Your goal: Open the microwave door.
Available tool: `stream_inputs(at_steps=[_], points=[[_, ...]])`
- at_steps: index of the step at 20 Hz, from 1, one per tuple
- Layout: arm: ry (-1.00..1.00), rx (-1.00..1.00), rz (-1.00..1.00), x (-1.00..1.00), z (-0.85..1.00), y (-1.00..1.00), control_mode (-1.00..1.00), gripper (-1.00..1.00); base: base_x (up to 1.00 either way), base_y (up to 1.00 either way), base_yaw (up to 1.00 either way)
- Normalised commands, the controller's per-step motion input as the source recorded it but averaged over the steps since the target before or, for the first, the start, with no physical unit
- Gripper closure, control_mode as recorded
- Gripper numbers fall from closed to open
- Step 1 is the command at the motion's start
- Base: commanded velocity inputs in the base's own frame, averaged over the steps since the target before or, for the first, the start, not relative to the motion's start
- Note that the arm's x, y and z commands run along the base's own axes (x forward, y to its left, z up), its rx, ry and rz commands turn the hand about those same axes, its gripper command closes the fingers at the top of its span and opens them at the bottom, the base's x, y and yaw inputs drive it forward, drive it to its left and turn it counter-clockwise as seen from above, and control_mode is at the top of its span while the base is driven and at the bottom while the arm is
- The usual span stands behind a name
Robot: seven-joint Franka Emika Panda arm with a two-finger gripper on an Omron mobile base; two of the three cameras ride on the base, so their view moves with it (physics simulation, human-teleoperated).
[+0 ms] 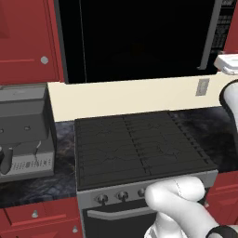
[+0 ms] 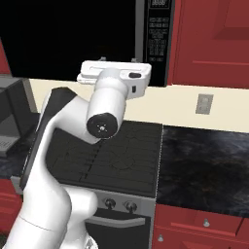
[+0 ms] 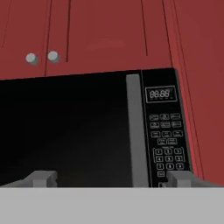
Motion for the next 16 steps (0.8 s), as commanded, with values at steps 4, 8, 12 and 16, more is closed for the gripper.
stream_inputs(at_steps=[4, 8, 12, 16], points=[[0.11, 0.05, 0.04, 0.6, 0.0, -0.35, -1.0, -1.0, 0.0, 0.0, 0.0], [0.07, 0.03, 0.05, 0.54, 0.0, -0.33, -1.0, -1.0, 0.0, 0.0, 0.0], [0.05, 0.01, 0.06, 0.52, 0.0, -0.28, -1.0, -1.0, 0.0, 0.0, 0.0], [0.01, 0.0, 0.02, 0.54, 0.0, -0.07, -1.0, -1.0, 0.0, 0.0, 0.0]])
